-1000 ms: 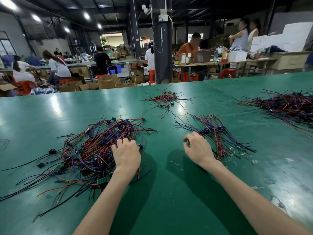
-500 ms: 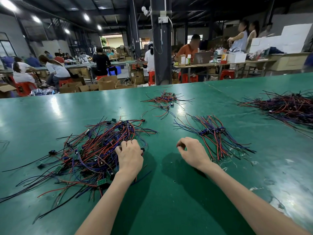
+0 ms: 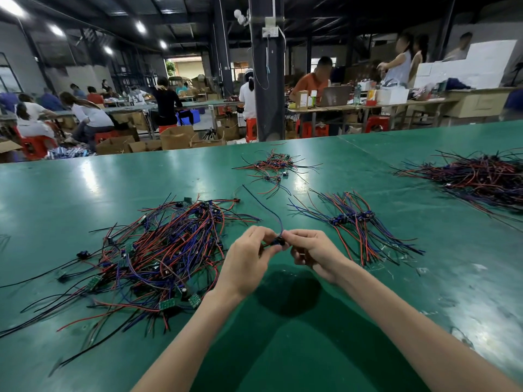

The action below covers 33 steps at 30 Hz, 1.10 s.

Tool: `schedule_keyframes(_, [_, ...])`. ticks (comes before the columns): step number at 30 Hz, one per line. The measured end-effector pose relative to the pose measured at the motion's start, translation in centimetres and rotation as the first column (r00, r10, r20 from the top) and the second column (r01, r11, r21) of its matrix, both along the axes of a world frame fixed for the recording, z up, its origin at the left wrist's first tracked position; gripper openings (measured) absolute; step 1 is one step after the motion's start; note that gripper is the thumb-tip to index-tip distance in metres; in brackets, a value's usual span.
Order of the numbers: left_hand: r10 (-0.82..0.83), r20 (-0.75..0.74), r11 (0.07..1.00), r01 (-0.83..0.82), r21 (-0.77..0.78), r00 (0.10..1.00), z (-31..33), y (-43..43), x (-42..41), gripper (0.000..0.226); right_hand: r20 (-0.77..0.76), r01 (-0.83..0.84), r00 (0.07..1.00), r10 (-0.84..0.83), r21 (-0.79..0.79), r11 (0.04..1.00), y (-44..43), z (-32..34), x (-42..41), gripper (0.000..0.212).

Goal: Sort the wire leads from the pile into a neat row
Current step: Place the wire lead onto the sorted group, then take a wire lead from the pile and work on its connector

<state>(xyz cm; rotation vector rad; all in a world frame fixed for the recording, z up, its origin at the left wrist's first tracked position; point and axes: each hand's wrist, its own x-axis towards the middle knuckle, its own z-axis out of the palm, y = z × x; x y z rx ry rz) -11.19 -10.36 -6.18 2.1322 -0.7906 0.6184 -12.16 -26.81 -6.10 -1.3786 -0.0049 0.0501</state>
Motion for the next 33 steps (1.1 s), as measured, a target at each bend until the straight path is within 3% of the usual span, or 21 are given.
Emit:
schedule_keyframes(5, [-0.117, -0.323, 0.976, 0.049, -0.213, 0.939, 0.2, -0.7, -0.6, 0.016, -0.070, -0.005, 0.997, 0.013, 0.112, 0.994, -0.1, 0.5, -0.2, 0.010])
schedule_keyframes(9, [-0.412, -0.606, 0.849, 0.045, -0.527, 0.680, 1.0, -0.8, -0.9, 0.011, -0.117, -0.001, 0.993, 0.018, 0.145, 0.989, -0.3, 0.7, 0.0, 0.011])
schedule_keyframes(14, [-0.681, -0.621, 0.653, -0.062, -0.755, 0.387, 1.7, -1.0, -1.3, 0.018, -0.174, 0.014, 0.984, 0.029, 0.241, 0.970, -0.7, 0.8, 0.3, 0.013])
schedule_keyframes(18, [-0.710, -0.657, 0.656, -0.101, -0.748, 0.253, 1.7, -0.9, -1.6, 0.016, -0.230, -0.032, 0.970, 0.080, 0.205, 0.978, -0.8, 0.8, 0.3, 0.012])
schedule_keyframes(22, [-0.618, -0.735, 0.753, -0.060, -0.656, 0.278, 1.5, -1.0, -1.6, 0.007, -0.286, -0.114, 0.946, 0.152, 0.146, 0.983, -0.8, 0.8, 0.2, 0.008])
schedule_keyframes(26, [-0.481, -0.767, 0.823, -0.082, -0.562, 0.425, 1.2, -1.1, -1.1, 0.021, -0.272, -0.226, 0.935, 0.229, 0.043, 0.973, -0.9, 0.8, -0.1, 0.016])
schedule_keyframes(33, [-0.473, -0.723, 0.785, -0.131, -0.605, 0.503, 1.0, -0.9, -0.9, 0.016, -0.241, -0.355, 0.908, 0.343, -0.005, 0.935, -0.8, 0.6, -0.3, 0.021])
